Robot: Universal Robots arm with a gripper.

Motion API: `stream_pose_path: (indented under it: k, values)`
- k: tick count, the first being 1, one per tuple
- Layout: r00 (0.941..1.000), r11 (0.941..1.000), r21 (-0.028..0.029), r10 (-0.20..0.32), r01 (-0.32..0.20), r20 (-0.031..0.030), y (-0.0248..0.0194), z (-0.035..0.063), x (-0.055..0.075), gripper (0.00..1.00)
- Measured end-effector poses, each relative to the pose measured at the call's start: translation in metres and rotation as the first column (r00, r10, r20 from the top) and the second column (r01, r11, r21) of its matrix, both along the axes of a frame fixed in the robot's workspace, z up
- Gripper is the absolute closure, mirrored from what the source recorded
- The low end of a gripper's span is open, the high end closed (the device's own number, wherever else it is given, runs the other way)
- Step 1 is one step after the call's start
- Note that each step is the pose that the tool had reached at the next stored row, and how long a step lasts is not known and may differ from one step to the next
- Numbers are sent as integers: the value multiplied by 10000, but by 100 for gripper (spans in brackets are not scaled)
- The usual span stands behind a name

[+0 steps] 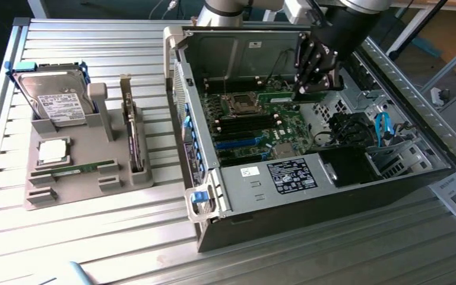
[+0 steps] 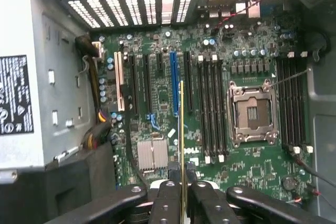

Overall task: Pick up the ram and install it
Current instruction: 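Insert the ram into the slot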

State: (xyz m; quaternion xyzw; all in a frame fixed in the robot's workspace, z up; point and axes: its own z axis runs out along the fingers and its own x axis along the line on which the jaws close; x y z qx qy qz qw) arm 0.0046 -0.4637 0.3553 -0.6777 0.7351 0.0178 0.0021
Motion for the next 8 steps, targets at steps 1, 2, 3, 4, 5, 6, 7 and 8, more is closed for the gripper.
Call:
stream_pose_path:
  k: [1, 2, 3, 4, 5, 6, 7, 8]
  values:
    - [10000, 10000, 0, -19, 19, 0, 21, -32, -57, 86]
    - [10000, 10000, 1, -21, 21, 0, 40, -68, -105, 86]
    - [10000, 10000, -1, -21, 21, 0, 56, -92, -132, 86]
    - [10000, 10000, 0, -21, 21, 0, 70, -111, -150, 86]
    - [10000, 10000, 2, -20, 20, 1, 88, -137, -178, 86]
    - [10000, 10000, 2, -16, 16, 2, 98, -155, -199, 86]
    - [10000, 10000, 2, 24, -24, 18, 112, -191, -227, 86]
    - [9999, 9999, 4, 115, -115, 32, 119, -220, -237, 86]
